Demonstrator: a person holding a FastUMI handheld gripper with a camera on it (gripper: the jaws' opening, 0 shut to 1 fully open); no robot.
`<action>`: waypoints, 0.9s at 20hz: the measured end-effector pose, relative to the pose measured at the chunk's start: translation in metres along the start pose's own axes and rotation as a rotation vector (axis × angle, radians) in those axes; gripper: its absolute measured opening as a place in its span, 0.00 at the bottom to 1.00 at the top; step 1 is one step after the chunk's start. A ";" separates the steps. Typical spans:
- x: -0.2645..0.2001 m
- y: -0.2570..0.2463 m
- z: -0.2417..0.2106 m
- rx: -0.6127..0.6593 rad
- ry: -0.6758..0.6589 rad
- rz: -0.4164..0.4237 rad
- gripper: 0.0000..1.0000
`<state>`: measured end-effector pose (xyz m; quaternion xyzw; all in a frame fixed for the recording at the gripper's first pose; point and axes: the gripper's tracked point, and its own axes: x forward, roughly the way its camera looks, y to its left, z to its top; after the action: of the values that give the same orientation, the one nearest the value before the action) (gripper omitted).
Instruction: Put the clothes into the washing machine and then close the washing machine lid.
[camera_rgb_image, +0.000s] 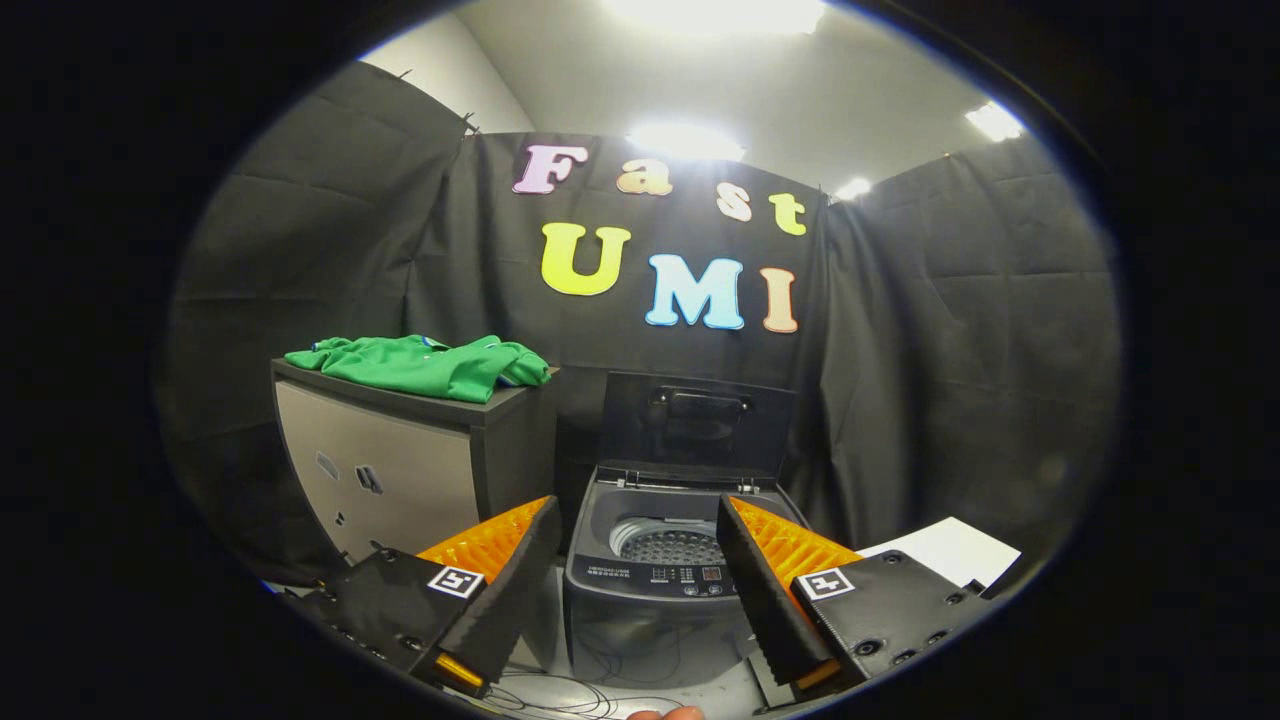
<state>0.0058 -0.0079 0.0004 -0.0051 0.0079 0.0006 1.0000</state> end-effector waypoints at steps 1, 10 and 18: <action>0.001 -0.002 0.002 0.002 -0.002 -0.003 0.98; 0.001 -0.007 -0.002 0.004 0.009 -0.022 0.98; -0.001 -0.008 -0.003 0.014 0.010 -0.020 0.98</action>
<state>0.0052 -0.0162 -0.0026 0.0017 0.0129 -0.0093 0.9999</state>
